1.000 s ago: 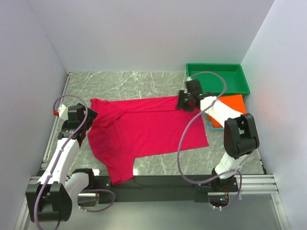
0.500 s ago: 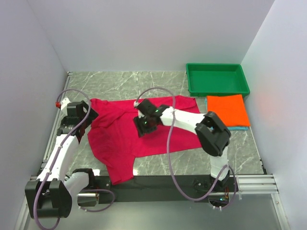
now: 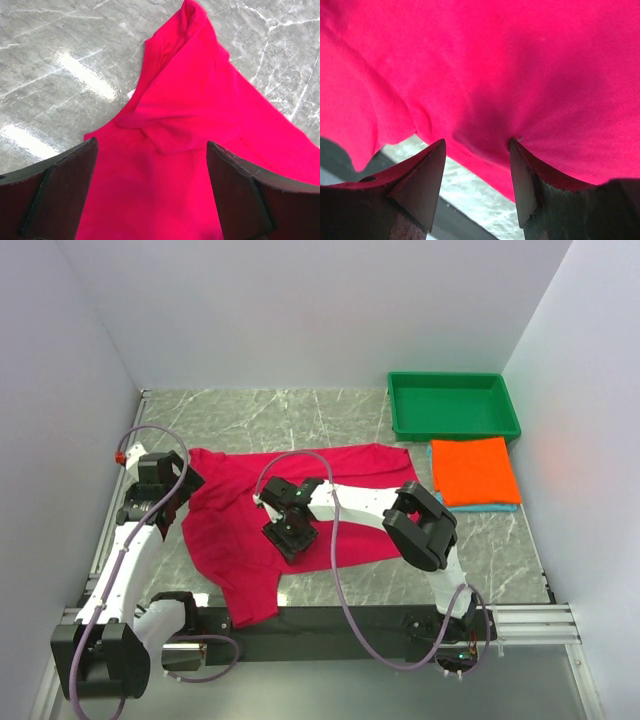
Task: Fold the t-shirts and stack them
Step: Fold the tshirt
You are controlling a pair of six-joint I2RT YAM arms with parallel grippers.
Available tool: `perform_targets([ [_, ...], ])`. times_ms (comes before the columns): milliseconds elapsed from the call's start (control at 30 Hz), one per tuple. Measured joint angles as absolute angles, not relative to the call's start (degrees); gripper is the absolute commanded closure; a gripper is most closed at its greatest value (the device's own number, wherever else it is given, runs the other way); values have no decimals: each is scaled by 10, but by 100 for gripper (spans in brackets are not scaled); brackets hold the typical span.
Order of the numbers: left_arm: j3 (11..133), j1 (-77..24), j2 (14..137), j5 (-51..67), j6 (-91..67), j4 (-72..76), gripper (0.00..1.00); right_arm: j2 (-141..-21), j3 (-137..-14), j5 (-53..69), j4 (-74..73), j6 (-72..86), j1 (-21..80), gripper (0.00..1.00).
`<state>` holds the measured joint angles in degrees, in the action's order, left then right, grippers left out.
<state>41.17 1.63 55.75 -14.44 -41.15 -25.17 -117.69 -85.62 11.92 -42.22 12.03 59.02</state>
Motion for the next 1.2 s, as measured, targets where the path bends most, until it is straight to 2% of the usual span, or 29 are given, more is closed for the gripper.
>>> perform_targets([
  [267, 412, 16, 579, -128, -399, -241, 10, -1162, -830, 179, -446, 101, 613, 39],
  [500, 412, 16, 659, -123, -392, -211, 16, -1127, -819, 159, -425, 110, 591, 41],
  [667, 412, 17, 712, -124, -381, -197, 25, -1028, -760, 139, -350, 150, 477, 45],
  [933, 412, 17, 740, -123, -371, -190, 26, -941, -650, 91, -220, 248, 209, 45],
  [1200, 410, 17, 745, -118, -372, -191, 28, -942, -614, 83, -167, 314, 94, 45],
])
